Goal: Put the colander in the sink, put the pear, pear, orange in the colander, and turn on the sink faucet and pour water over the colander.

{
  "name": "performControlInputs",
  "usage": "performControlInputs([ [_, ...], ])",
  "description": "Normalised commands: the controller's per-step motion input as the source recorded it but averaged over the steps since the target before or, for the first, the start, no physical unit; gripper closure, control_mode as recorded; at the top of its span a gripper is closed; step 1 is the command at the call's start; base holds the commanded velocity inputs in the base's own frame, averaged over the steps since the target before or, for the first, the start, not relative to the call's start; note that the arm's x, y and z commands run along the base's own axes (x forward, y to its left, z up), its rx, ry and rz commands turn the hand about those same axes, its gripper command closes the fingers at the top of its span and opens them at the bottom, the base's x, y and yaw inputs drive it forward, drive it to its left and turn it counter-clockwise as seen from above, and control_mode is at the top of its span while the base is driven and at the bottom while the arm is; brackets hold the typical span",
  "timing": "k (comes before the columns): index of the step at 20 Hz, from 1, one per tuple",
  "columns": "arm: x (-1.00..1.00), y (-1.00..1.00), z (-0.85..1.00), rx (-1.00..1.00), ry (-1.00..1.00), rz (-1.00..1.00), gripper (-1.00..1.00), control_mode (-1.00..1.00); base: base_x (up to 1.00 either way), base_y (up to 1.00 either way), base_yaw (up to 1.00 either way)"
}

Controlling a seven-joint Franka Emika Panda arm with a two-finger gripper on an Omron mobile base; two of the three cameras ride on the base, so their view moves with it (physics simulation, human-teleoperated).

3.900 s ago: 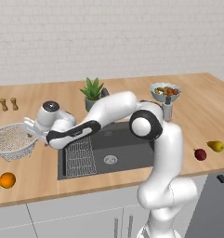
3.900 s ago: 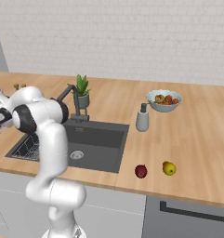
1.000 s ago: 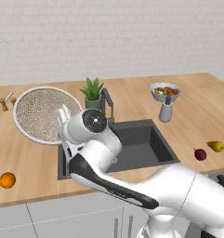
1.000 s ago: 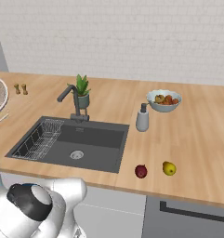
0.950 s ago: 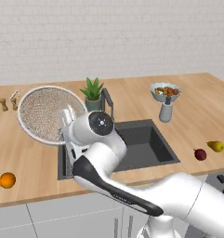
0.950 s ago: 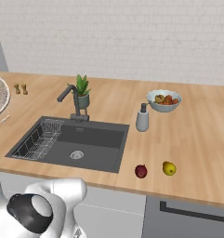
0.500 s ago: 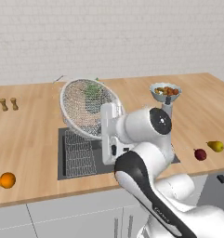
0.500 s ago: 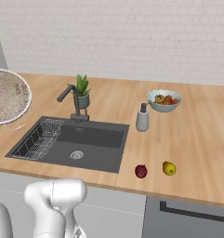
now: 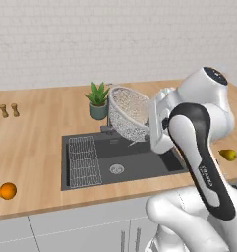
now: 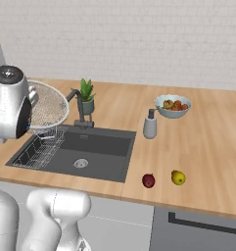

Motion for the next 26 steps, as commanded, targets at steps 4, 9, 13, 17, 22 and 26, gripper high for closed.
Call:
performControlInputs([
  [4,-0.6,-1.0,0.19,-0.09,0.18,0.0,1.0,-1.0,0.0,0.0,0.0],
  [9,-0.76,-1.0,0.0,-0.05,0.0,0.07,1.0,-1.0,0.0,0.0,0.0],
  [13,-0.04,-0.91,-0.31,-0.08,0.0,0.19,1.0,-1.0,0.0,0.0,0.0],
  [17,0.38,-0.6,-0.5,-0.12,-0.05,0.22,1.0,-1.0,0.0,0.0,0.0],
  [22,0.49,-0.37,-0.62,-0.16,-0.23,0.33,1.0,-1.0,0.0,0.0,0.0],
  [26,0.38,-0.2,-0.55,-0.2,-0.13,0.42,1.0,-1.0,0.0,0.0,0.0],
])
